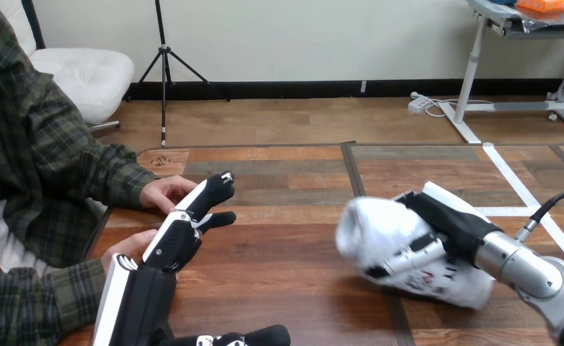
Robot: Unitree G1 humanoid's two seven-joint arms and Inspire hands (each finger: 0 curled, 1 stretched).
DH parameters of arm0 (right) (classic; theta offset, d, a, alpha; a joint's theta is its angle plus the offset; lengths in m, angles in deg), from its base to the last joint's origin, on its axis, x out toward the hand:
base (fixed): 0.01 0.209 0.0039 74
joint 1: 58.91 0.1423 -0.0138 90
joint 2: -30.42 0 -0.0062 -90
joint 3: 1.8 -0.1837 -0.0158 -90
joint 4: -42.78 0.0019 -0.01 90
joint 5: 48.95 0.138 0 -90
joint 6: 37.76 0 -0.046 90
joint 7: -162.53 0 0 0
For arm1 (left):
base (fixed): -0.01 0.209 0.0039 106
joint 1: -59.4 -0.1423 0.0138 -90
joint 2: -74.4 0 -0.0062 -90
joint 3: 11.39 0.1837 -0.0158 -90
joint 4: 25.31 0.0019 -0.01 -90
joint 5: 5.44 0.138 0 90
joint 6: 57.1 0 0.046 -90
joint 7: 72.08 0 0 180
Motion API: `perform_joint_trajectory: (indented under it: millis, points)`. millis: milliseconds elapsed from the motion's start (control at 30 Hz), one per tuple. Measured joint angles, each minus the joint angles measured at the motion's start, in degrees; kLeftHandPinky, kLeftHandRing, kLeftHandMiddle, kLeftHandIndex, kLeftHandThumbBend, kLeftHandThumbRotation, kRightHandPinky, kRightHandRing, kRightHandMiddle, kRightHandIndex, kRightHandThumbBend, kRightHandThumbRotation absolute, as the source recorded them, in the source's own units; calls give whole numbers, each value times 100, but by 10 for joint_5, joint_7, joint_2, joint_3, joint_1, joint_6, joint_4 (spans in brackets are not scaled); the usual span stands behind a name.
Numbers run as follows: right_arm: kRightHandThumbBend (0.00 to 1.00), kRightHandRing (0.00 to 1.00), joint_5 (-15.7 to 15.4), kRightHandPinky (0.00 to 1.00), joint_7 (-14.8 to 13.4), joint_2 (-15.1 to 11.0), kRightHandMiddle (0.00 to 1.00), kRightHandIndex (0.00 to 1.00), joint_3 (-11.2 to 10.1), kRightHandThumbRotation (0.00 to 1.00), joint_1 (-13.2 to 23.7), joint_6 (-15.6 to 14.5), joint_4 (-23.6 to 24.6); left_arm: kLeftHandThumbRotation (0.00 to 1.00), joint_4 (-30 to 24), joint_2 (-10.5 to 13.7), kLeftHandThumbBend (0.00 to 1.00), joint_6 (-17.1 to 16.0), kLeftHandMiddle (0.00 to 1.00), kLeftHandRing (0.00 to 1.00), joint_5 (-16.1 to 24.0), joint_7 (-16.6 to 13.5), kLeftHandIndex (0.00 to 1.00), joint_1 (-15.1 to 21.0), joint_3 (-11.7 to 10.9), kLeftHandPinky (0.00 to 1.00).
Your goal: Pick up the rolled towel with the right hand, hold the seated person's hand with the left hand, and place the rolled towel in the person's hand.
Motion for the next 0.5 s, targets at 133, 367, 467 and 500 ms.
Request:
perform_joint_trajectory:
  millis: [133,367,467,500]
  points:
    - [69,14,44,10,44,16,19,20,-33,0,-3,-7,2,40,0,0,100,0,88,85,0,0,85,1,-1,75]
    - [69,14,118,9,121,47,18,19,-87,0,-6,-30,8,40,-1,0,100,5,88,85,0,0,85,2,-3,75]
    - [69,13,149,9,156,62,19,19,-110,0,-6,-43,11,40,-1,1,100,6,88,86,0,0,85,3,-3,75]
    - [69,13,160,9,168,66,19,19,-118,0,-6,-49,11,40,-1,1,100,7,88,86,0,0,85,3,-3,75]
